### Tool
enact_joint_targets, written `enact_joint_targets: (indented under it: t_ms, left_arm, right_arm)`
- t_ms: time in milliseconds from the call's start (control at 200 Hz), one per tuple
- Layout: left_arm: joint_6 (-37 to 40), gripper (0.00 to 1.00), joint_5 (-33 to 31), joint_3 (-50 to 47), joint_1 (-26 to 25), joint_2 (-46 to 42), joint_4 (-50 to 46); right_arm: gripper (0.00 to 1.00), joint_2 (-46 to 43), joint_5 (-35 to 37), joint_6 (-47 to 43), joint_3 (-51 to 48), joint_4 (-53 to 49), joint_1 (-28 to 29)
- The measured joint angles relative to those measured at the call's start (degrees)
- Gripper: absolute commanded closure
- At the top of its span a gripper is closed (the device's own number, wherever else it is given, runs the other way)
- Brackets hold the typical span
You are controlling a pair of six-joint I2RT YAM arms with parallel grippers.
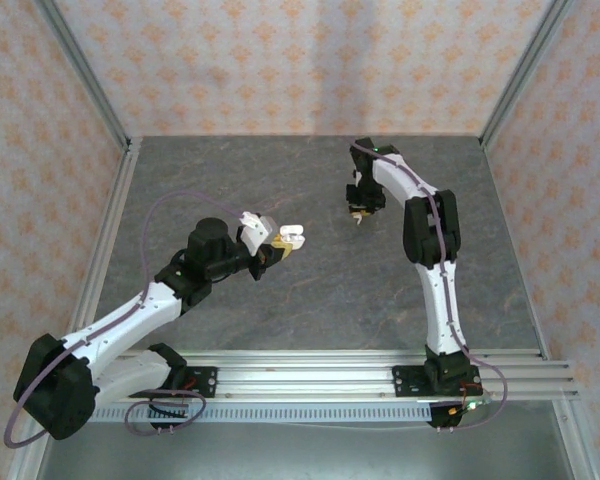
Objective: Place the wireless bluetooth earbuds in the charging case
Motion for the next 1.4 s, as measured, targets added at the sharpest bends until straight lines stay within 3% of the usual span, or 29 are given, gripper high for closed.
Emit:
enact_joint_targets:
  t_ms: [180,726,1401]
  left_arm:
    - [-0.79,1.0,0.0,0.0,0.0,-1.53,-0.09]
    - [-1.38,1.0,-0.04,0.0,-0.2,-2.14,-1.05]
    - [-1.42,1.0,-0.09,0.11,-0.37,-2.12,-1.09]
  right_arm:
    - [0.73,-3.87,-1.6,2.49,-6.93,2.64,0.0]
    - [0.63,-6.78,-4.04,4.76,-11.37,2.27,0.02]
    - [0.62,-7.52,-5.03,4.9,-13.09,2.64,0.02]
